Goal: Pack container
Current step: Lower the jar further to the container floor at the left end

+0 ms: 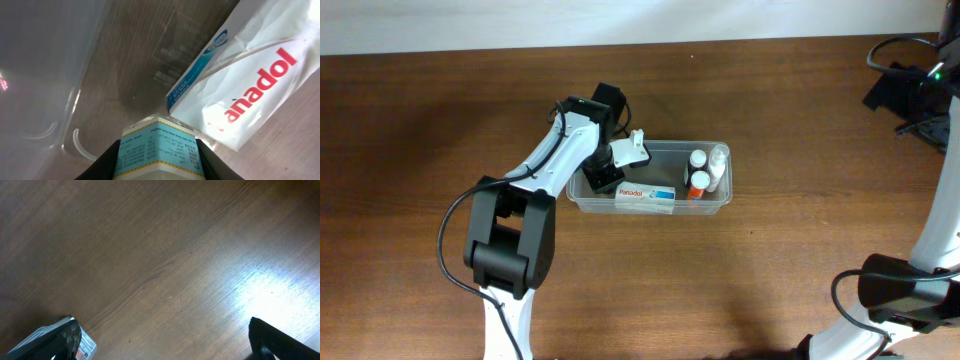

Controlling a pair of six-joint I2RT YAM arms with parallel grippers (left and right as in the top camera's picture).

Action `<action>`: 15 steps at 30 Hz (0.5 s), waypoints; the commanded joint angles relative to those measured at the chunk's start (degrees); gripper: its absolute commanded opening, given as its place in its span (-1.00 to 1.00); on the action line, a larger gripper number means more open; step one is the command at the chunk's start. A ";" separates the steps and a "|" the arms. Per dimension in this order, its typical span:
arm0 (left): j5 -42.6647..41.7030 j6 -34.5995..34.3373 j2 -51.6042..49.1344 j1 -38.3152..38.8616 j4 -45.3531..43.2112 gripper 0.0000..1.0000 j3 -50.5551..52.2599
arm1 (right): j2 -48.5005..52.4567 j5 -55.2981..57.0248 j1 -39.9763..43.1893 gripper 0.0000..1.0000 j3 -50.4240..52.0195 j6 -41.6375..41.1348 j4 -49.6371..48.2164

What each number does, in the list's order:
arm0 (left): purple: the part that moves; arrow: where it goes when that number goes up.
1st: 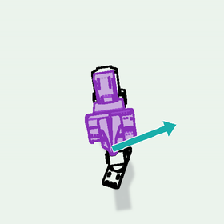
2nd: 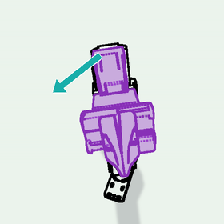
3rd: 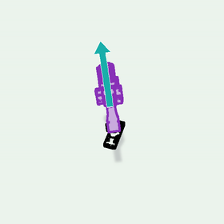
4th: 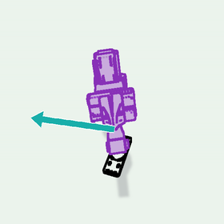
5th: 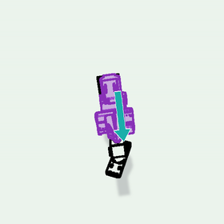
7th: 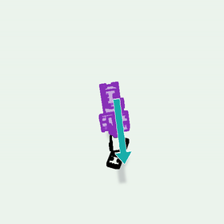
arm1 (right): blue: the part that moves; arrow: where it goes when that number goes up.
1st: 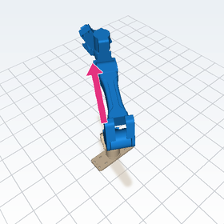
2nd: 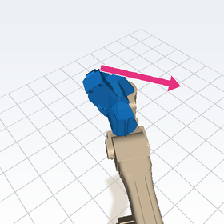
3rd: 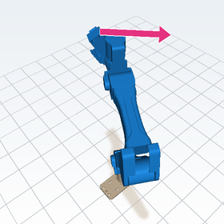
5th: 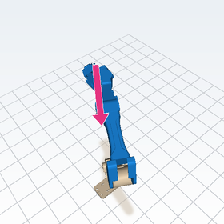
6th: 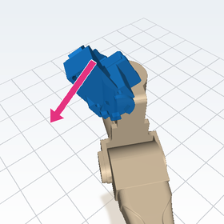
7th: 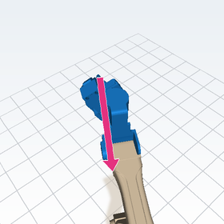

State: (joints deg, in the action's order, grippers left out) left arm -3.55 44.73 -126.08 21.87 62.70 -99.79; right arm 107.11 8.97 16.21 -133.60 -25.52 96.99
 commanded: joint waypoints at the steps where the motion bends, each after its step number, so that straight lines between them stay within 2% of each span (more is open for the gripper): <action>1: 2.12 -0.50 -0.55 0.26 -0.13 -0.41 0.44 | 0.20 0.31 0.33 0.97 -0.07 -0.44 0.26; 15: 2.51 -0.52 -0.55 0.26 -0.09 -0.42 0.46 | 0.20 0.31 0.33 0.97 -0.07 -0.42 0.26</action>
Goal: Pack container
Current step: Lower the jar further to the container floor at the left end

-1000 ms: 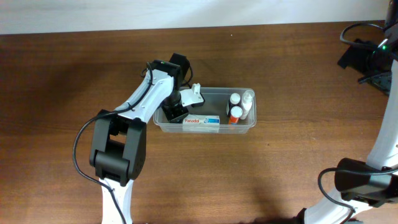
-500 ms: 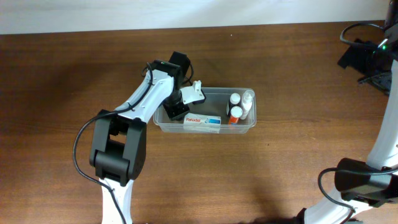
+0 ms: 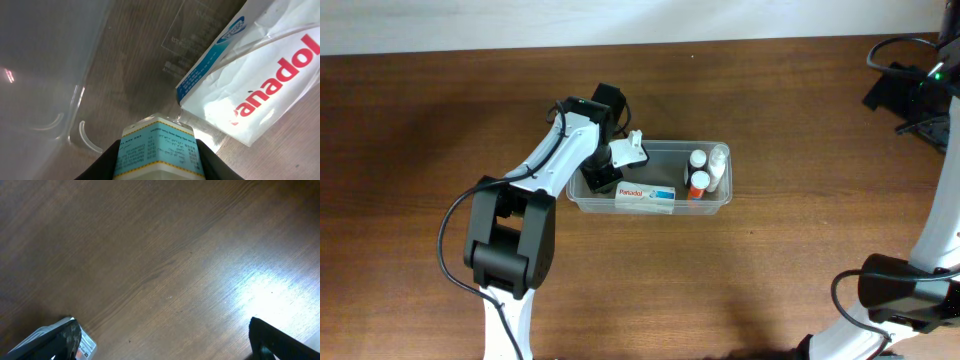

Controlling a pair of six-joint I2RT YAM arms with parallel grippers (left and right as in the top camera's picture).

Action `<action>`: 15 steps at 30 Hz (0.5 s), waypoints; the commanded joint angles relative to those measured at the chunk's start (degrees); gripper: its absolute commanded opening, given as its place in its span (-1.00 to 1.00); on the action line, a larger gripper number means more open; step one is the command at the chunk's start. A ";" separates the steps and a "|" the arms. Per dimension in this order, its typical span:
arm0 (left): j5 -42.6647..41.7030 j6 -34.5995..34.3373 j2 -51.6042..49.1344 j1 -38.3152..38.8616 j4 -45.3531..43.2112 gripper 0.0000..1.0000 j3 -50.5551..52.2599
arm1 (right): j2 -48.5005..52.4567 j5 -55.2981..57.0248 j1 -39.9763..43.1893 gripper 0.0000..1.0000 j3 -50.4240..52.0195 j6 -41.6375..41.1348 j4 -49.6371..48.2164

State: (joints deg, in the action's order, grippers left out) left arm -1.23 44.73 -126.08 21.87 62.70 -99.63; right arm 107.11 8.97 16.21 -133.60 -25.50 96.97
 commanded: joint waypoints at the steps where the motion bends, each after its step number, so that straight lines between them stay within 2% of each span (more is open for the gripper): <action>1: 0.17 -0.52 -0.55 0.26 -0.09 -0.42 0.31 | 0.20 0.31 0.33 0.97 -0.07 -0.46 0.28; 15: 0.15 -0.52 -0.55 0.26 0.11 -0.38 0.39 | 0.20 0.31 0.33 0.97 -0.07 -0.44 0.28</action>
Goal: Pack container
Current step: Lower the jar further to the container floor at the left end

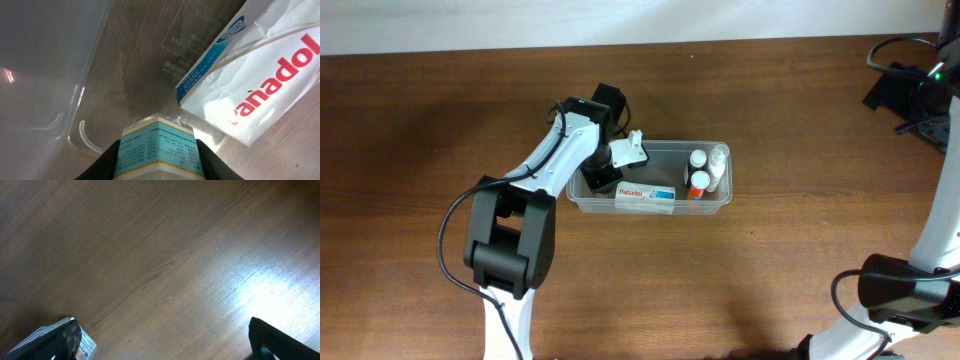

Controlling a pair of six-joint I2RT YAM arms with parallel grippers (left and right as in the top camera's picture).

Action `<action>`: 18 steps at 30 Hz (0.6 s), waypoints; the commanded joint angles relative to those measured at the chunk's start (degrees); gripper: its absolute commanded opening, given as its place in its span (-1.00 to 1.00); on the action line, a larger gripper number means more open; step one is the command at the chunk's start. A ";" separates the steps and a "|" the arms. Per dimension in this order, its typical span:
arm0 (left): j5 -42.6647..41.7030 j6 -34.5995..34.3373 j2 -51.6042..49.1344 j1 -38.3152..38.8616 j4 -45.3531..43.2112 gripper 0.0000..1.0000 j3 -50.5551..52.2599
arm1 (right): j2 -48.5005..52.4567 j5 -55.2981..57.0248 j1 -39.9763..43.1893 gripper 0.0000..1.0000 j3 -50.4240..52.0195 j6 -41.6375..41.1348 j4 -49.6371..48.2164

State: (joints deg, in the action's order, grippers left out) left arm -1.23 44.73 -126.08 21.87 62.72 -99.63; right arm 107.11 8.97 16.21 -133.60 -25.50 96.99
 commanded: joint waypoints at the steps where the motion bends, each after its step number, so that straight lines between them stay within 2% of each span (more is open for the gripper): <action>1: 0.13 -0.52 -0.55 0.26 0.09 -0.28 0.39 | 0.20 0.31 0.33 0.97 -0.07 -0.46 0.26; 11: -0.04 -0.52 -0.55 0.26 0.13 -0.23 0.39 | 0.20 0.31 0.33 0.96 -0.07 -0.44 0.26; 18: -0.07 -0.52 -0.55 0.26 0.50 -0.12 0.87 | 0.20 0.31 0.33 0.97 -0.07 -0.46 0.26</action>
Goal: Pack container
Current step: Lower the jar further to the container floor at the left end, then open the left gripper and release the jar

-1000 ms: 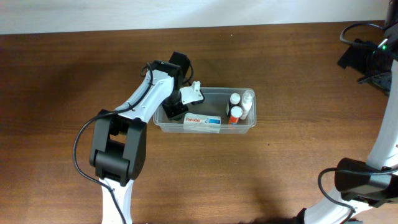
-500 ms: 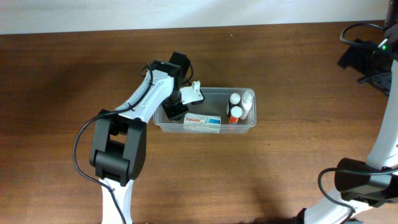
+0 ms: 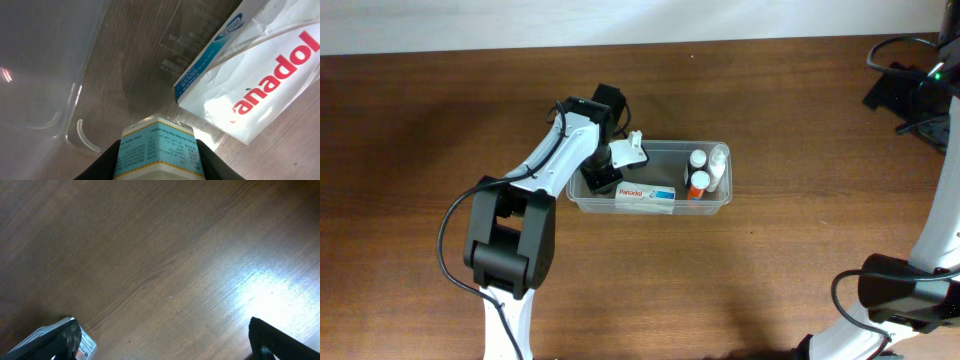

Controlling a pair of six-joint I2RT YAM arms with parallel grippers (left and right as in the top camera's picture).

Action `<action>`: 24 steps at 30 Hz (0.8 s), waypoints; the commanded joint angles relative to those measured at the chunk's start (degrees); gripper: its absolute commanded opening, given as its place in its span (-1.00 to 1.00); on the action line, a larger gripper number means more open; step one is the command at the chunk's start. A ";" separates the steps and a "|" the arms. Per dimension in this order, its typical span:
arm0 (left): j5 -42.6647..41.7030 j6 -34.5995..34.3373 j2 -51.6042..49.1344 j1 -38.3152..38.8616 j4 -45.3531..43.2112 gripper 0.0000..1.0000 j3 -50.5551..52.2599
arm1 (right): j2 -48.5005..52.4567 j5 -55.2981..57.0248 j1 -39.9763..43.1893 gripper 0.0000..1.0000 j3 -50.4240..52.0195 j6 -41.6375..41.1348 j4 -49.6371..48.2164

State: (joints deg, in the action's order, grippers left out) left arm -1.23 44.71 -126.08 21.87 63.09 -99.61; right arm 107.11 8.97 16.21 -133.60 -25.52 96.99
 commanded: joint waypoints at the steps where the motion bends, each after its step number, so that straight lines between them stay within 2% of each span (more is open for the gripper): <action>1: -0.07 -0.48 -0.55 0.26 0.09 -0.11 1.20 | 0.20 0.31 0.33 0.97 -0.07 -0.44 0.26; 17: -0.04 -0.50 -0.55 0.26 -1.40 -0.12 2.73 | 0.20 0.31 0.33 0.96 -0.07 -0.42 0.26; 24: -0.04 -1.42 -0.55 0.26 -1.40 -0.05 2.23 | 0.20 0.31 0.33 0.97 -0.07 -0.44 0.26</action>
State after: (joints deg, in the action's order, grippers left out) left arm -1.30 44.73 -126.06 21.91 61.65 -98.13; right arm 107.11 8.97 16.21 -133.60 -25.52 96.97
